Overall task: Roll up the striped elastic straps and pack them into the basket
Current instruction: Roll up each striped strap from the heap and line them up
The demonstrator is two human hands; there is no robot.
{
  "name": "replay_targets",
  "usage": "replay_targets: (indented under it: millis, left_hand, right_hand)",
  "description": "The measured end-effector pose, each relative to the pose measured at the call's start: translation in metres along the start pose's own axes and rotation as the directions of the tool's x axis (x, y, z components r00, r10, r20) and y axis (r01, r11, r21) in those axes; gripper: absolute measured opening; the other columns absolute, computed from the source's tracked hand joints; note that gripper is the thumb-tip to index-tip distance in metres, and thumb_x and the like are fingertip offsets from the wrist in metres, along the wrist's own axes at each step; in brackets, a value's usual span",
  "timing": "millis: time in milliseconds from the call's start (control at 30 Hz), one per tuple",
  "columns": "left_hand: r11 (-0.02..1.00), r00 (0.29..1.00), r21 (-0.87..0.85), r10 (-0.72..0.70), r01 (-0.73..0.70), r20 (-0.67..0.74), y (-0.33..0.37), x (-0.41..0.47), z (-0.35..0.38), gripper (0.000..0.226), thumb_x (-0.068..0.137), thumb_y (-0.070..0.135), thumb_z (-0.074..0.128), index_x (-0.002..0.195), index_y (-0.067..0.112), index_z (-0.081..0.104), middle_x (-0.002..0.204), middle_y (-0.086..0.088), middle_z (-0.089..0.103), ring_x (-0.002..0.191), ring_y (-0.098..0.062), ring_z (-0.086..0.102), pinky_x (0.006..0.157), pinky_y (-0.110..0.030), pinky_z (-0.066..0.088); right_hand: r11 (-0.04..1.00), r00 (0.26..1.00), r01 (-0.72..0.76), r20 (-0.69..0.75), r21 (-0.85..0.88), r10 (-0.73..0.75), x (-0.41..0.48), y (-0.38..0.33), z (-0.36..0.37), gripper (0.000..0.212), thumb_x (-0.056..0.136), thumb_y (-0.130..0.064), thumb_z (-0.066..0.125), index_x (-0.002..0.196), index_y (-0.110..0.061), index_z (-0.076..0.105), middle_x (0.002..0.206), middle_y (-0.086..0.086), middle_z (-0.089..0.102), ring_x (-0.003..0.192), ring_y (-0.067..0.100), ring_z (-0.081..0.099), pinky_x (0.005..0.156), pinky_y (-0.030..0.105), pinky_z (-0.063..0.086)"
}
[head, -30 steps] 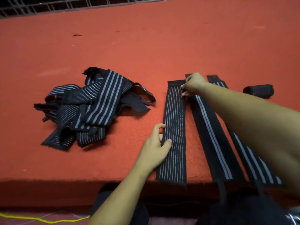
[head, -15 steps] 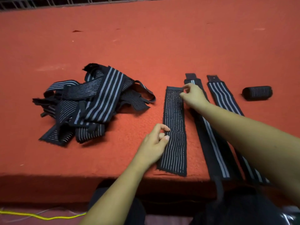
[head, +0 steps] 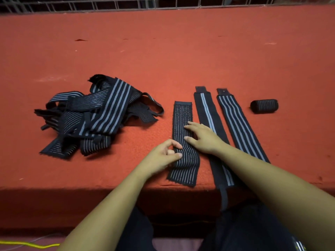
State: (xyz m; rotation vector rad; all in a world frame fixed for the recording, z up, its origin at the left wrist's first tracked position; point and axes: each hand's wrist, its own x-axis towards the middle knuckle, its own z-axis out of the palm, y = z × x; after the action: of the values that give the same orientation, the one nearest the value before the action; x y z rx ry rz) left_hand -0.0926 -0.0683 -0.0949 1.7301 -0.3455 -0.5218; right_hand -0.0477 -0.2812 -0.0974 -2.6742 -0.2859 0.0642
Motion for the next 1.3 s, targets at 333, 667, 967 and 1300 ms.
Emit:
replay_targets:
  millis: [333,667,967,1300]
  left_hand:
    - [0.966,0.975,-0.135,-0.222,0.222,0.011,0.013,-0.016,0.022,0.017,0.097,-0.002,0.056,0.105,0.011,0.049,0.072,-0.01,0.062,0.052,-0.016,0.065,0.048,-0.032,0.058]
    - [0.519,0.846,0.855,0.455,0.002,-0.278,0.003,0.015,-0.065,0.028,0.089,0.023,0.063,0.115,0.016,0.056,0.104,-0.005,0.059,0.102,-0.027,0.059,0.091,-0.043,0.048]
    - [0.548,0.867,0.788,0.206,0.283,-0.454,-0.035,0.049,-0.112,0.059,0.098,0.051,0.042,0.153,0.041,0.026,0.167,-0.003,0.005,0.154,-0.022,-0.002,0.124,-0.044,0.005]
    - [0.519,0.865,0.809,0.232,0.277,-0.445,-0.042,0.057,-0.118,0.058,0.097,0.052,0.04,0.152,0.037,0.029,0.165,-0.001,0.016,0.153,-0.018,0.007,0.125,-0.041,0.002]
  right_hand:
    - [1.0,1.0,0.02,0.011,0.0,-0.02,-0.001,0.003,-0.001,0.056,0.099,-0.044,0.054,0.149,-0.024,0.043,0.162,0.0,0.03,0.149,0.013,0.025,0.123,0.034,0.01]
    - [0.973,0.993,-0.116,0.01,0.198,0.116,0.024,-0.012,-0.012,0.063,0.08,-0.044,0.079,0.134,-0.021,0.055,0.137,0.004,0.05,0.125,0.021,0.051,0.108,0.04,0.042]
    - [0.936,0.964,-0.173,-0.145,0.307,0.225,0.115,-0.058,0.001,0.059,0.084,-0.038,0.073,0.13,-0.006,0.053,0.133,0.014,0.053,0.121,0.027,0.054,0.092,0.03,0.041]
    - [0.946,0.925,-0.205,-0.266,0.25,0.27,0.166,-0.06,0.025,0.024,0.095,-0.031,0.062,0.096,-0.01,0.072,0.089,0.014,0.069,0.091,0.034,0.065,0.067,0.033,0.042]
